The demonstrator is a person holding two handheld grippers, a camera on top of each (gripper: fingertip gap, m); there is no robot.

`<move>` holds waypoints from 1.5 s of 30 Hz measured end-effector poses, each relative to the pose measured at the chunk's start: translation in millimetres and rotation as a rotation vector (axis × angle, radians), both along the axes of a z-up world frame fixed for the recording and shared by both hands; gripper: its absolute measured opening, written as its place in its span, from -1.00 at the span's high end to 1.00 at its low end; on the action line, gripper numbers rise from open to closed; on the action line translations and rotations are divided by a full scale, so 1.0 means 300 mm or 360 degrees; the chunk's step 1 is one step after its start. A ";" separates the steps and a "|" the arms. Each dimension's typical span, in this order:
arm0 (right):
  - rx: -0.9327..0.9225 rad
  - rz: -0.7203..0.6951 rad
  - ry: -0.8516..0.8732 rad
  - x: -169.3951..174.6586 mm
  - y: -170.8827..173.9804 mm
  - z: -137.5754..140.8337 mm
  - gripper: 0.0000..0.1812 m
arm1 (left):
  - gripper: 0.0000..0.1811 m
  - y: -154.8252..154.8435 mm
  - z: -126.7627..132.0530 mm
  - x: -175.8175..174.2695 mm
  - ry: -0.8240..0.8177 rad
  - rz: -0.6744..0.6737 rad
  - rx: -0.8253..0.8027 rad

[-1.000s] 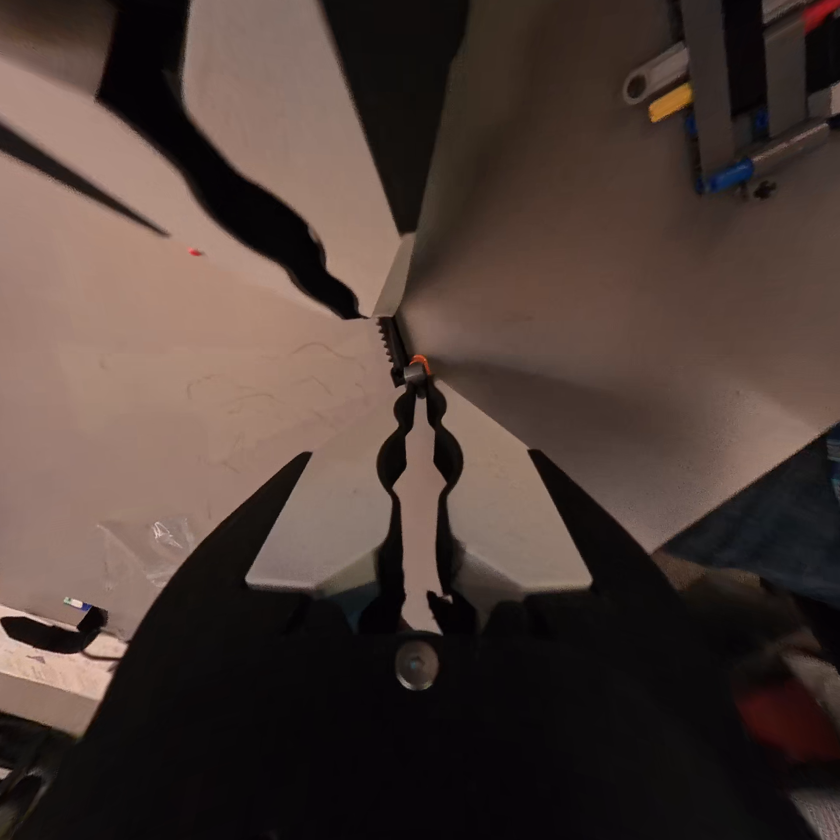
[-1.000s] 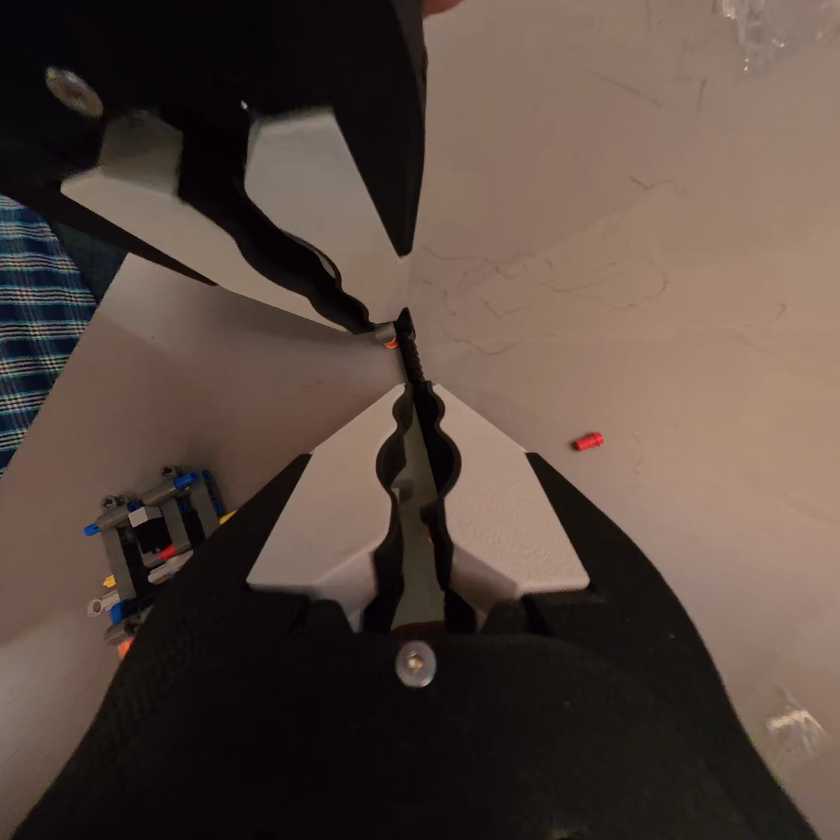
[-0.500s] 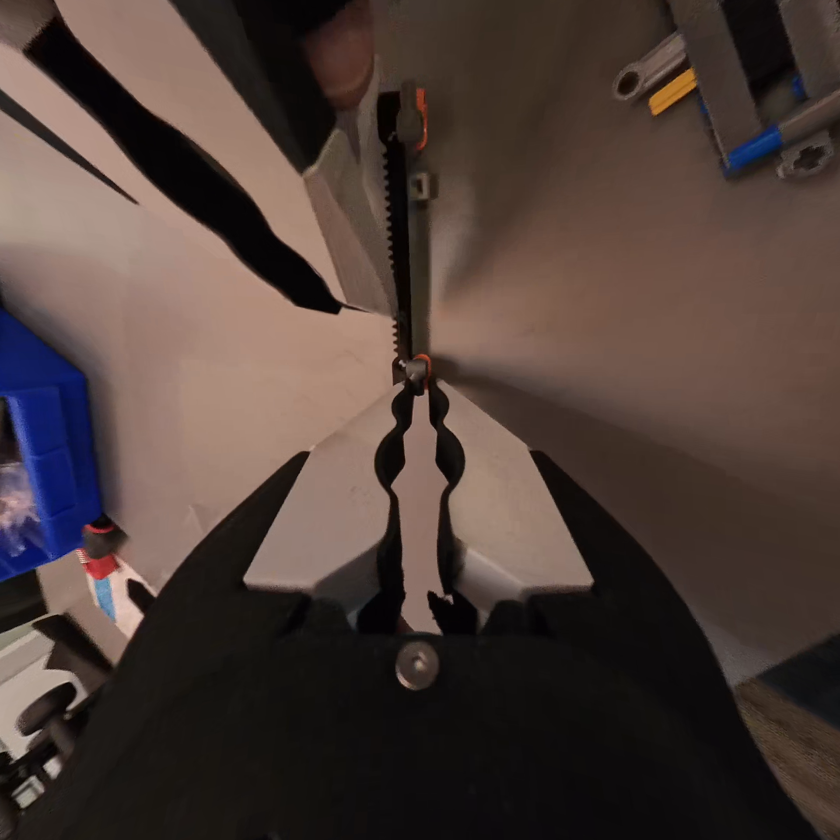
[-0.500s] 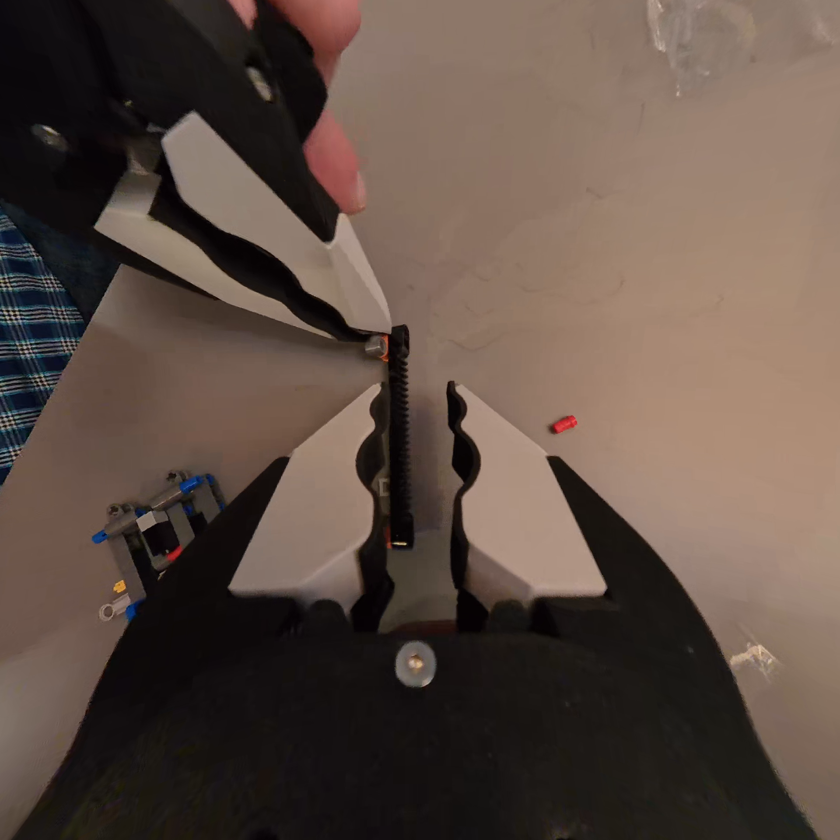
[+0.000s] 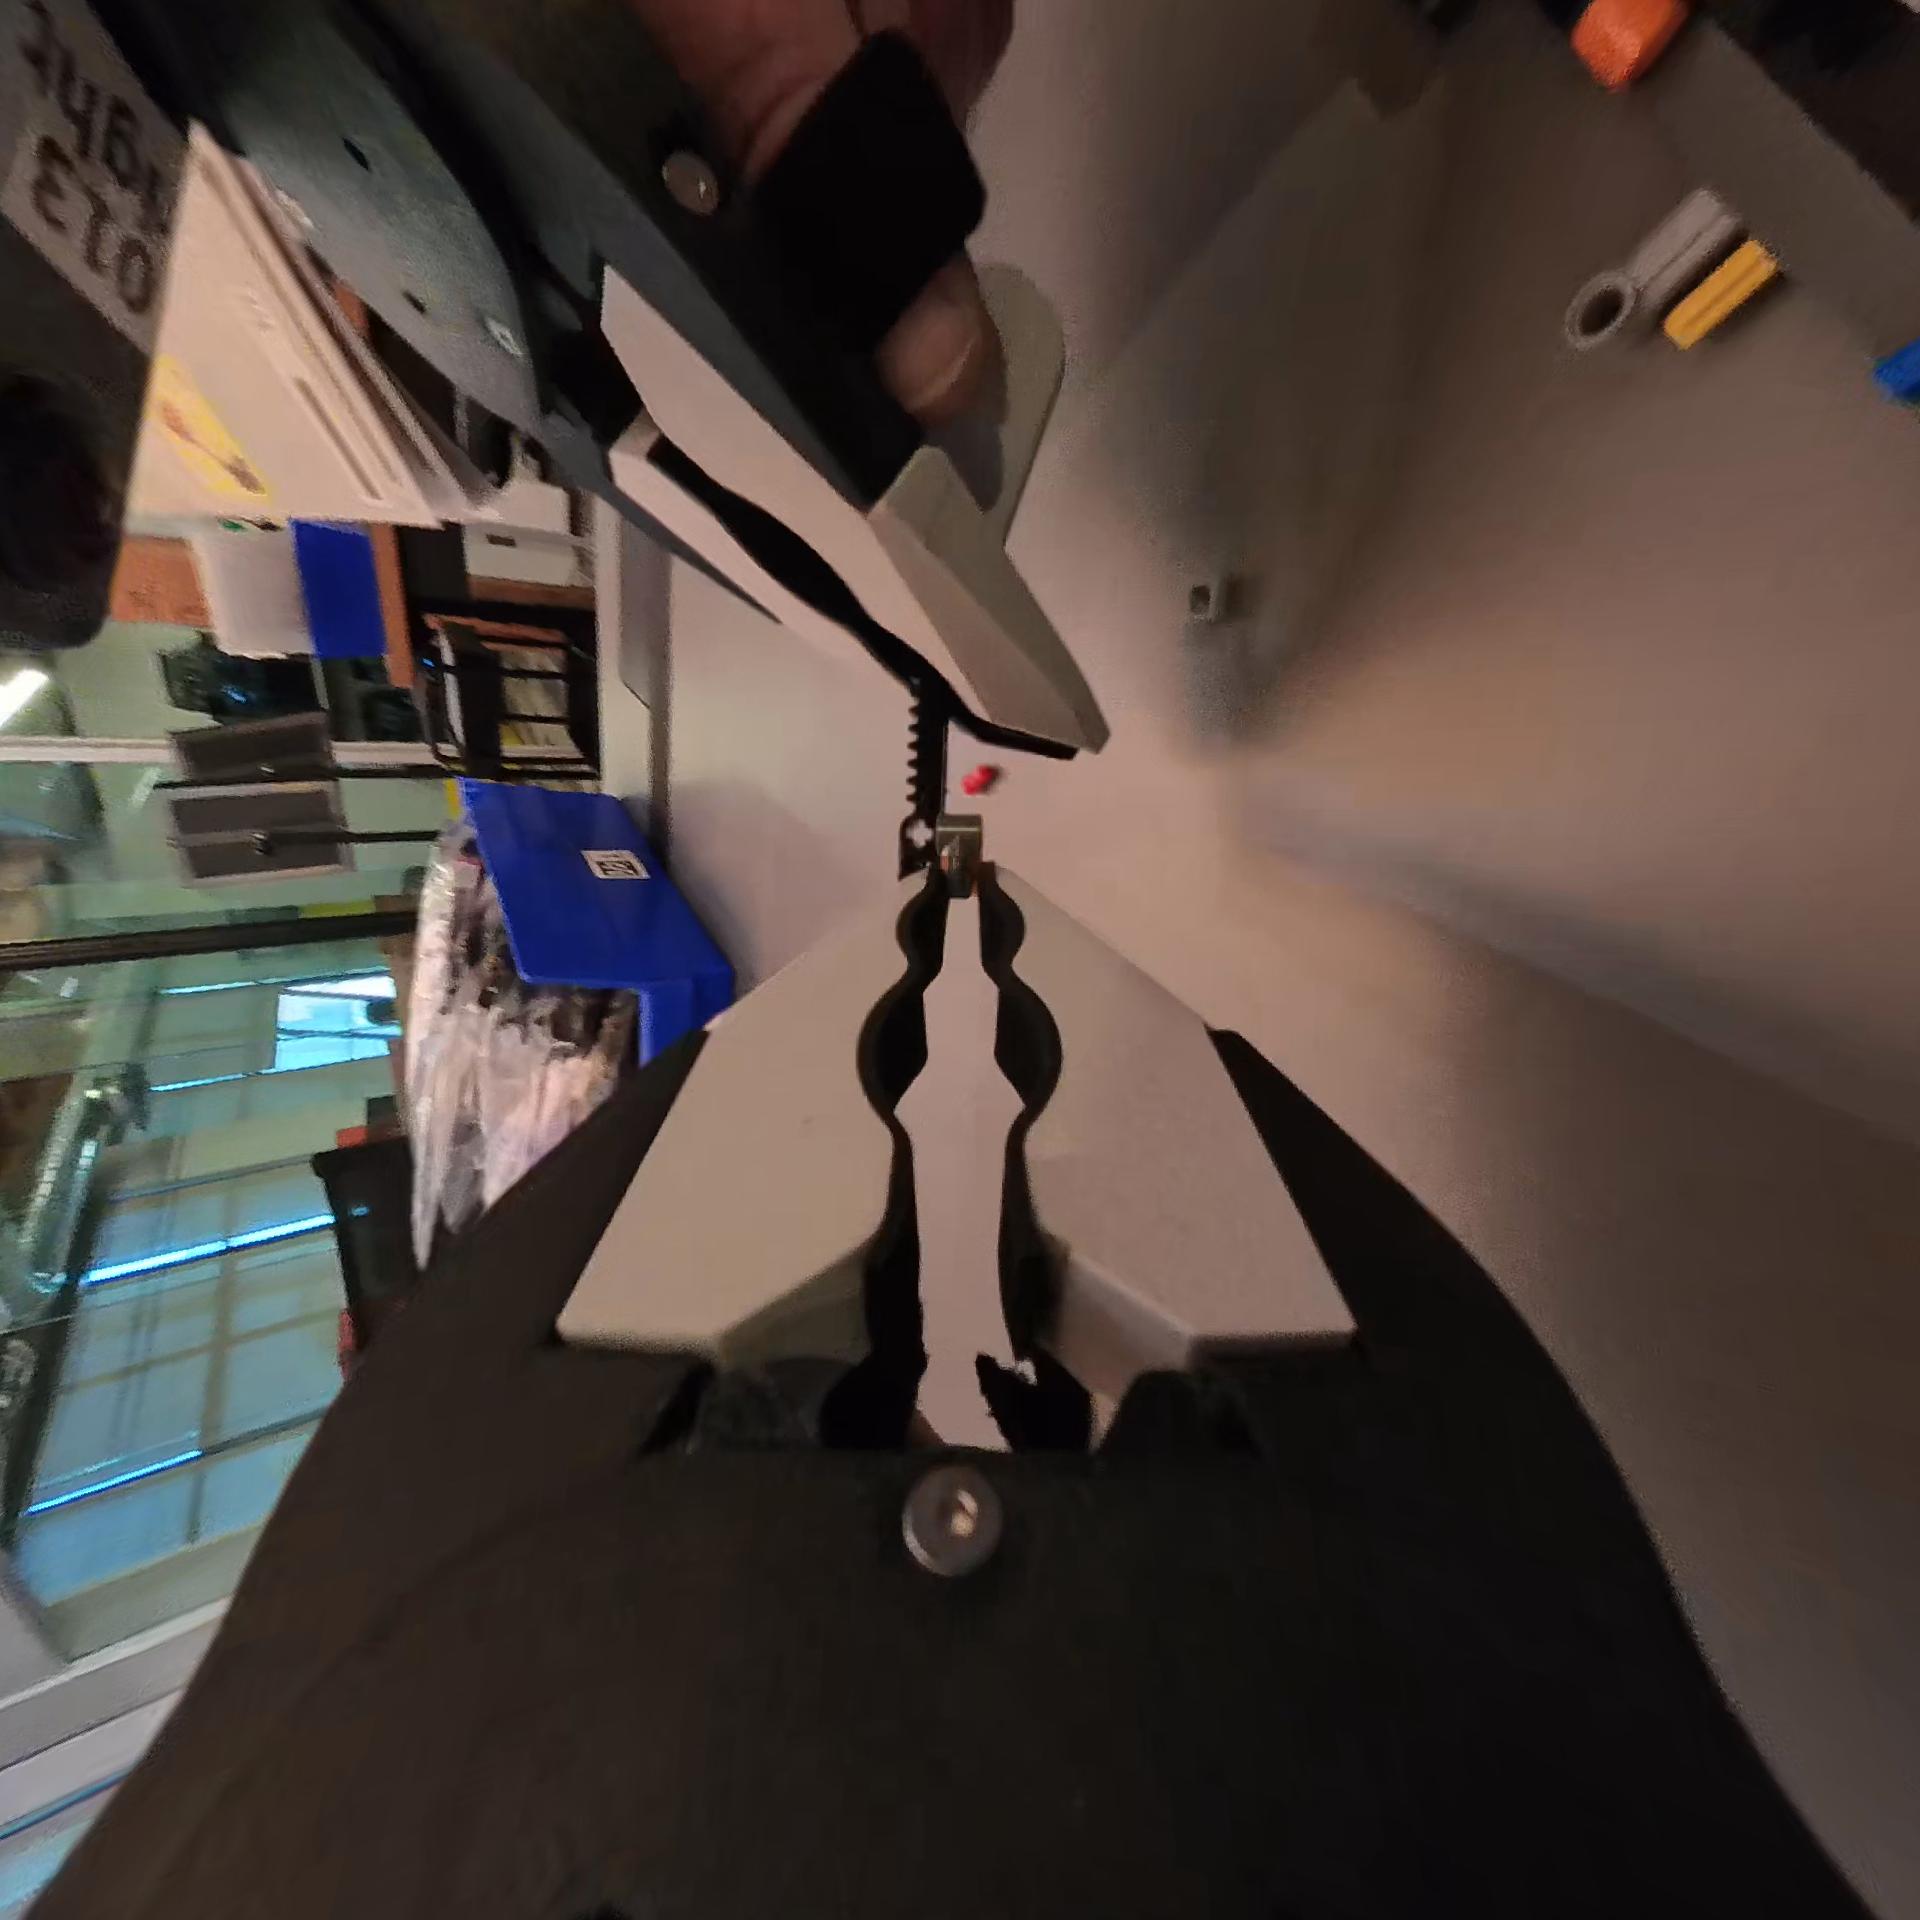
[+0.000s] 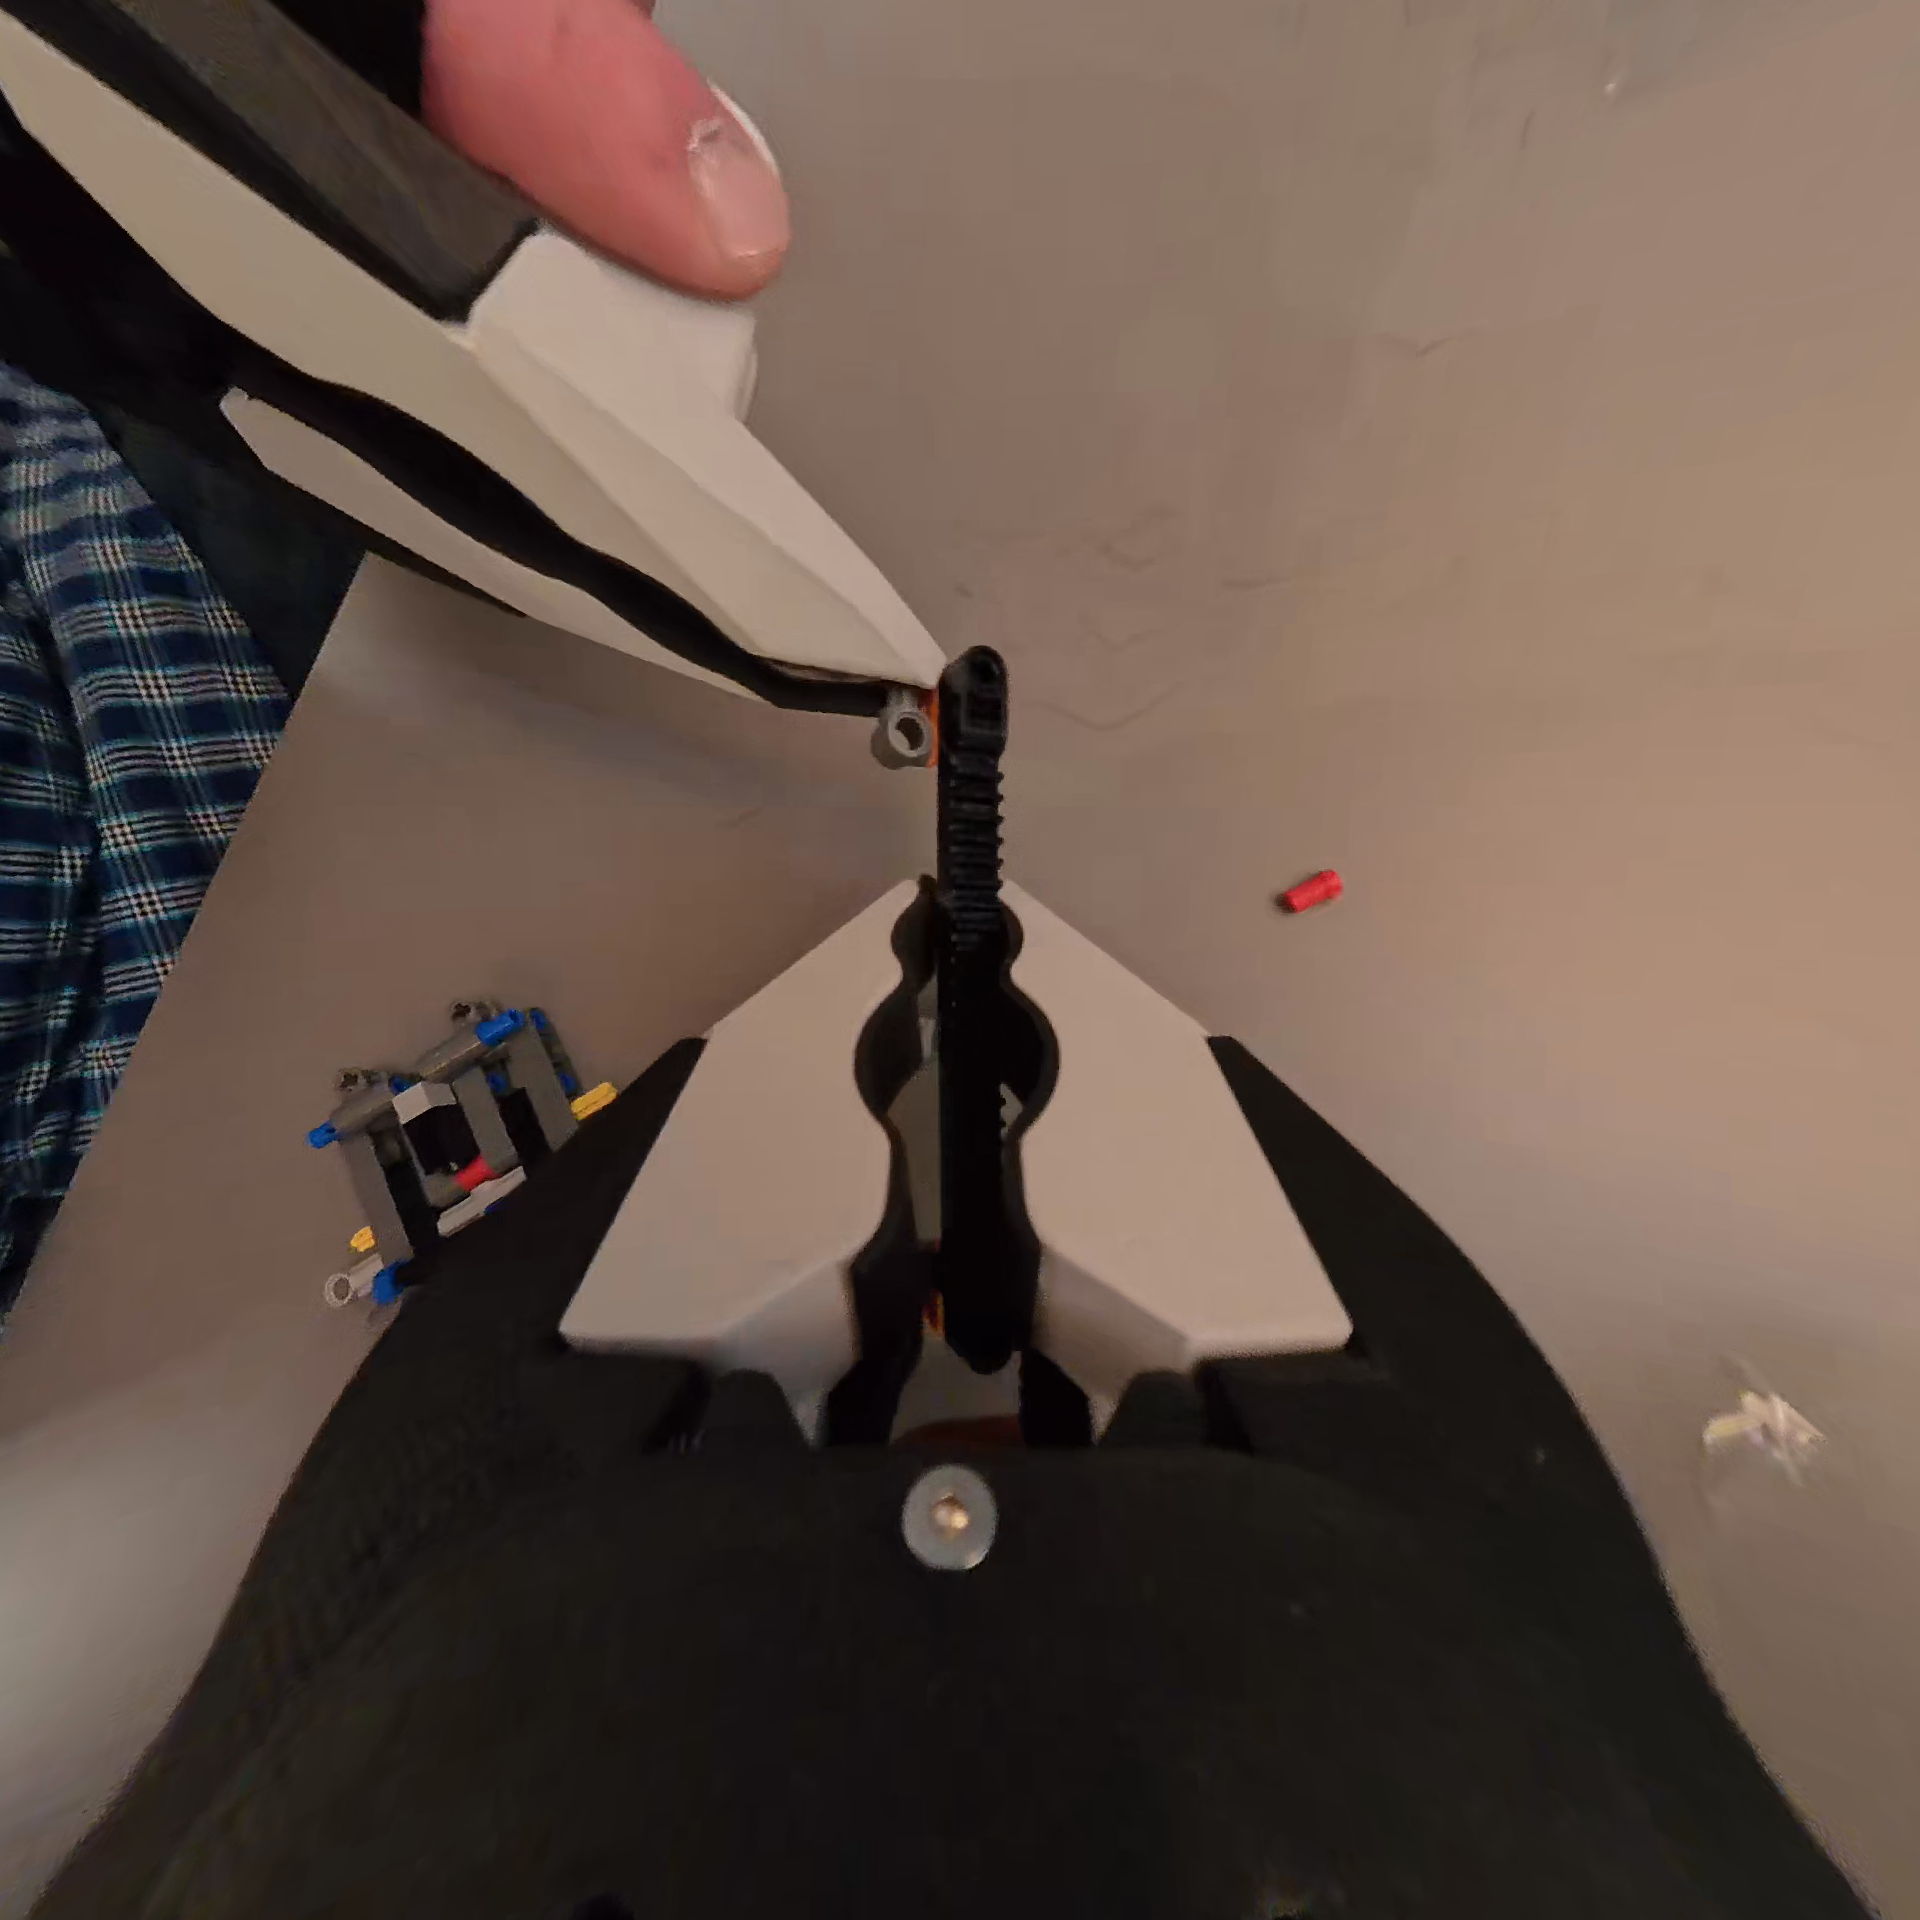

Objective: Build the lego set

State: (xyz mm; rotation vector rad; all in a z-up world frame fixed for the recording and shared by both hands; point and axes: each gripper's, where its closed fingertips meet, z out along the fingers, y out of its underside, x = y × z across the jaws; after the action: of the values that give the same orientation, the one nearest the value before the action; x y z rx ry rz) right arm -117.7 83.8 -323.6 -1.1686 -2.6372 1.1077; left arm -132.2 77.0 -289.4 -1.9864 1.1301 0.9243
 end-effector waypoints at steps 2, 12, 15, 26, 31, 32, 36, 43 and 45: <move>-0.0026 -0.0051 0.0045 -0.005 0.019 0.032 1.00 | 0.97 0.016 0.038 0.005 0.0015 -0.0014 0.0104; 0.0081 -0.0245 0.0329 0.030 0.088 0.175 1.00 | 0.98 0.079 0.196 0.041 0.0016 -0.0084 0.0424; 0.0169 -0.0314 0.0448 0.051 0.126 0.211 1.00 | 0.90 0.079 0.238 0.065 -0.0160 -0.0090 0.0497; 0.1096 -0.0332 0.1257 0.128 0.208 0.372 1.00 | 0.44 0.071 0.340 0.173 -0.1388 0.0040 0.0310; 0.1491 -0.0268 0.1538 0.158 0.191 0.438 1.00 | 0.46 0.101 0.363 0.250 -0.1880 -0.0026 0.0201; 0.1549 -0.0256 0.1573 0.163 0.187 0.445 1.00 | 0.46 0.103 0.371 0.267 -0.1947 -0.0051 0.0178; 0.1684 -0.0227 0.1693 0.179 0.169 0.478 1.00 | 0.70 0.109 0.371 0.308 -0.2005 -0.0100 0.0127; 0.1703 -0.0216 0.1699 0.198 0.163 0.469 1.00 | 0.82 0.105 0.362 0.337 -0.1967 -0.0151 0.0138; 0.1678 -0.0236 0.1662 0.207 0.166 0.463 0.95 | 0.82 0.109 0.365 0.330 -0.1954 -0.0130 0.0162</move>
State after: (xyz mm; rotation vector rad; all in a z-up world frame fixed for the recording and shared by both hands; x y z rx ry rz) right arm -55.4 133.6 -184.7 -0.3492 -1.7427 0.0731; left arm -33.2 109.7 -179.8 -1.8573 0.4084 -0.3319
